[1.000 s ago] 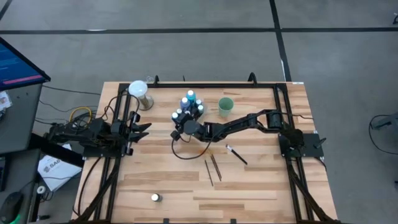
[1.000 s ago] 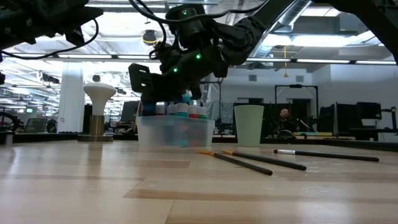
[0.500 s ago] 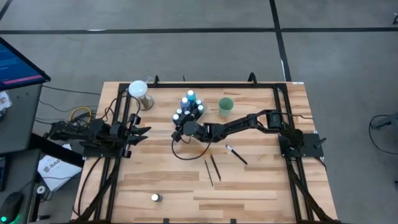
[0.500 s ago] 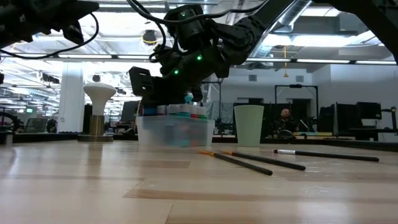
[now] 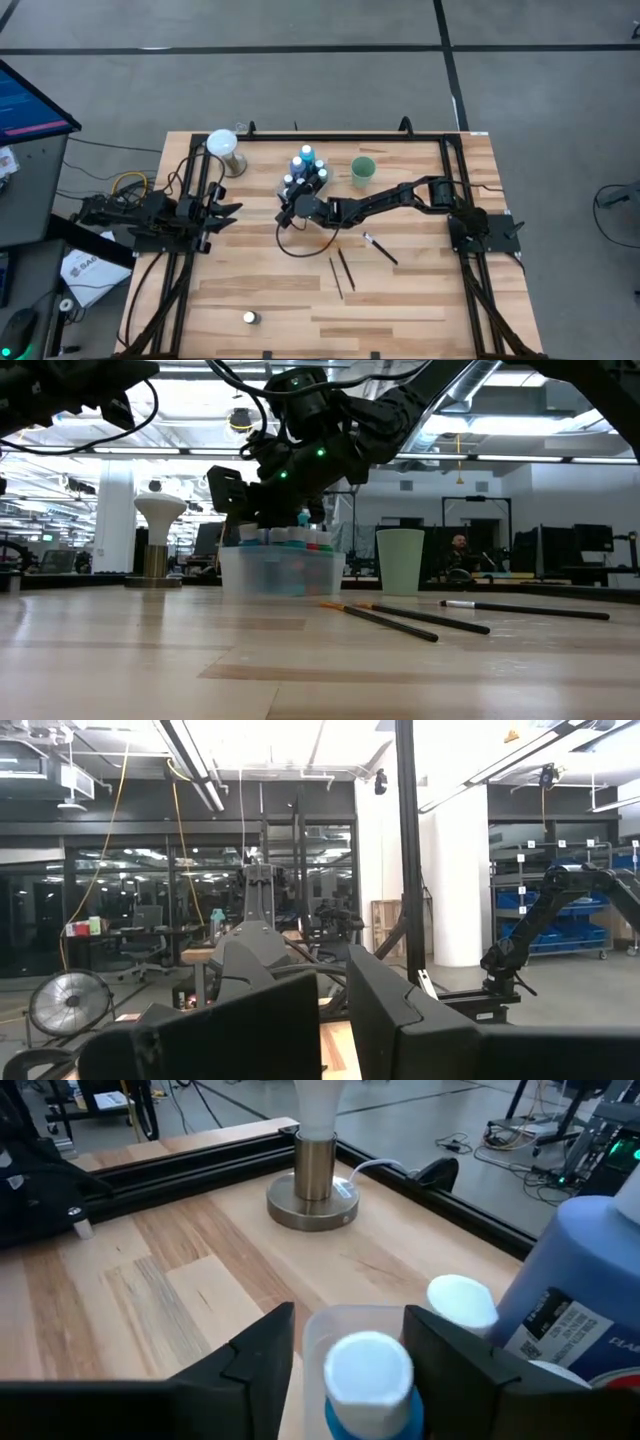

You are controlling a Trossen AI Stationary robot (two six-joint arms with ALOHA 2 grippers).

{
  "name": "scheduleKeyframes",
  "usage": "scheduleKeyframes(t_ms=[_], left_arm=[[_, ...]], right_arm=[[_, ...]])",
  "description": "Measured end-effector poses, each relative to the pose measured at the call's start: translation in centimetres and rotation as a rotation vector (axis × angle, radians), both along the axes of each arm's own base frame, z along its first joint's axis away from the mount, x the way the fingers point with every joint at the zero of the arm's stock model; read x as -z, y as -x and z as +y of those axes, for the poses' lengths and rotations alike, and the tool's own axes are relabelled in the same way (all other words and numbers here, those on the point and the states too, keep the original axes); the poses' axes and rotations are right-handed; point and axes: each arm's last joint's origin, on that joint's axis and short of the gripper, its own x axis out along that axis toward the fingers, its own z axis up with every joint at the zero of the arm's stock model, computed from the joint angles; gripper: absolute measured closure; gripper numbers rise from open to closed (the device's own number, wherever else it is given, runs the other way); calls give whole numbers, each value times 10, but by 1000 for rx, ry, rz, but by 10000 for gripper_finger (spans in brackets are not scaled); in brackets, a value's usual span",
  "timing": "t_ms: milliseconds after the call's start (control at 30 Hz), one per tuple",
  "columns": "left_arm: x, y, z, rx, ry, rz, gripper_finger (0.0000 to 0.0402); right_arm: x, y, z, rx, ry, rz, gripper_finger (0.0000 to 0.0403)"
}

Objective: Pick & Place Paint Supplies
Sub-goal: Put the small blue paint bottle into the transparent bin, then put the small black paint bottle into the transparent bin

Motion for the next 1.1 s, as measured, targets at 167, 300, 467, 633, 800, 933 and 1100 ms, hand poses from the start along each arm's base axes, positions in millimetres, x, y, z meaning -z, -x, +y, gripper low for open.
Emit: scheduleKeyframes(t_ms=[167, 300, 467, 633, 800, 933, 1100], left_arm=[[0, 0, 0, 0, 1, -3, 401], [0, 0, 0, -1, 1, -3, 401], [0, 0, 0, -1, 1, -4, 401], [-1, 0, 0, -1, 1, -8, 401], [-1, 0, 0, -1, 1, -9, 401], [-1, 0, 0, 0, 2, -9, 401], [-1, 0, 0, -1, 1, -7, 401]], right_arm=[[-20, -1, 2, -48, 62, 12, 199], [-63, -1, 7, -96, 182, -5, 181], [-117, 5, 15, -133, 281, -40, 173], [-173, 22, 46, -224, 315, -122, 174], [-194, 38, 96, -397, 284, -204, 174], [-195, 49, 141, -492, 234, -242, 174], [-173, 51, 189, -586, 191, -262, 174]])
